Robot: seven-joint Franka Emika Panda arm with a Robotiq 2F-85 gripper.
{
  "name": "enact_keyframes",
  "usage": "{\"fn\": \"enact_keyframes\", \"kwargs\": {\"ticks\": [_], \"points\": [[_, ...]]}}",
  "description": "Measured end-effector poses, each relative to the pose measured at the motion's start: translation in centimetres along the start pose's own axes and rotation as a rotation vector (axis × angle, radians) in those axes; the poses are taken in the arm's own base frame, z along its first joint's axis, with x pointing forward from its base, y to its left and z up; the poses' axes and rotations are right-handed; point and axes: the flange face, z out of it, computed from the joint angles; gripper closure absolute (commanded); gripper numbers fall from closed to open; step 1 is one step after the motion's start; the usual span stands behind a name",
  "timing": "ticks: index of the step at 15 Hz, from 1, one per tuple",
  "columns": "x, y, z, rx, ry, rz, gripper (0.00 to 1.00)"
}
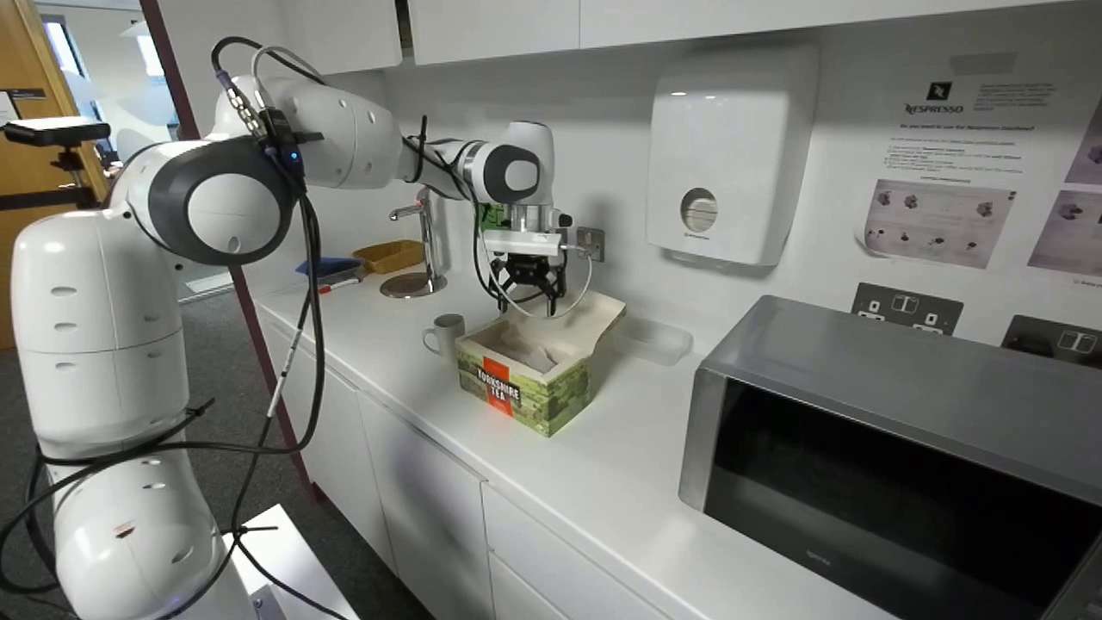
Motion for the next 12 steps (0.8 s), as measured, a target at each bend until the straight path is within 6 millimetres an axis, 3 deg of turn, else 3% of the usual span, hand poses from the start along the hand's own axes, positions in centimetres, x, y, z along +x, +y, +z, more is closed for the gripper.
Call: {"fn": "enact_keyframes", "kwargs": {"ticks": [12], "points": [[0.5, 2.2, 3.7, -0.017, -0.073, 0.111, 0.00]]}}
